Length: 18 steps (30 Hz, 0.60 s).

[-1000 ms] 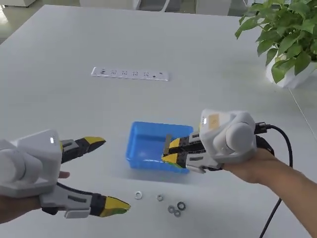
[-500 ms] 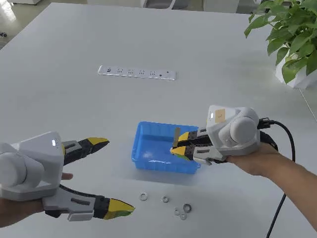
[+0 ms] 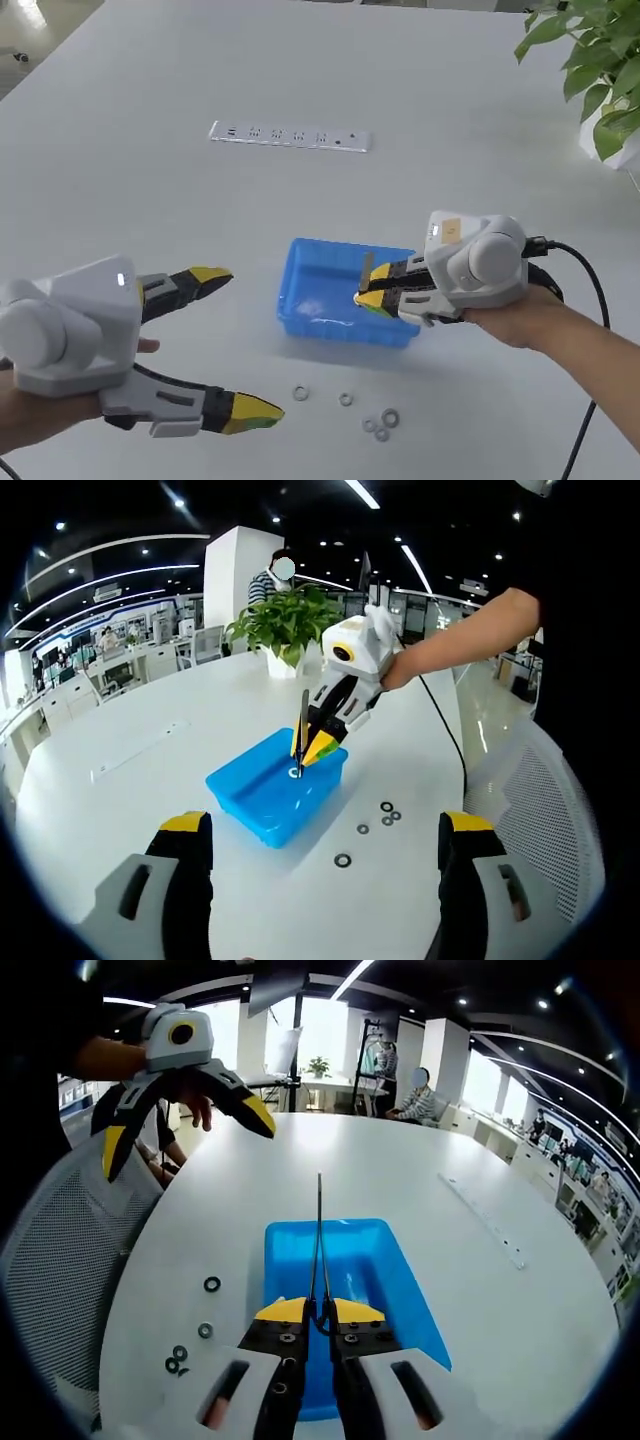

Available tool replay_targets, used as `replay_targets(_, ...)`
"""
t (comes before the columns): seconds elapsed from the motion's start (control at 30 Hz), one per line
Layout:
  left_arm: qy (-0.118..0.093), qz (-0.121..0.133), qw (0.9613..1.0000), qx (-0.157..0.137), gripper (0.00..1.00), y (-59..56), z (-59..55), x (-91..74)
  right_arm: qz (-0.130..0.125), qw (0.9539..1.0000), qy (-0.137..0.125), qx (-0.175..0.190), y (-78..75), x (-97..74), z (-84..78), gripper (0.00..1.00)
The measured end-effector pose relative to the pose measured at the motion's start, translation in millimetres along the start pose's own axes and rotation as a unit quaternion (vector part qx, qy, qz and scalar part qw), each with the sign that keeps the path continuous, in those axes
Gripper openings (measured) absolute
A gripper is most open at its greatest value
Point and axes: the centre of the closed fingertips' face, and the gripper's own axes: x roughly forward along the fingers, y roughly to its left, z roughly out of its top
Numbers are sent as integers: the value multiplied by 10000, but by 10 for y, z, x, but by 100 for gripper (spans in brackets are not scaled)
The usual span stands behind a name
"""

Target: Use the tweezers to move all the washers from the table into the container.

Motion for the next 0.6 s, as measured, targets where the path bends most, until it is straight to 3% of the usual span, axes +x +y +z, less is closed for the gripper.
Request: replay_targets(0.6,123,-66,9999,93,94,116,2,126,95,9998,38,156,-13,218,-192,8)
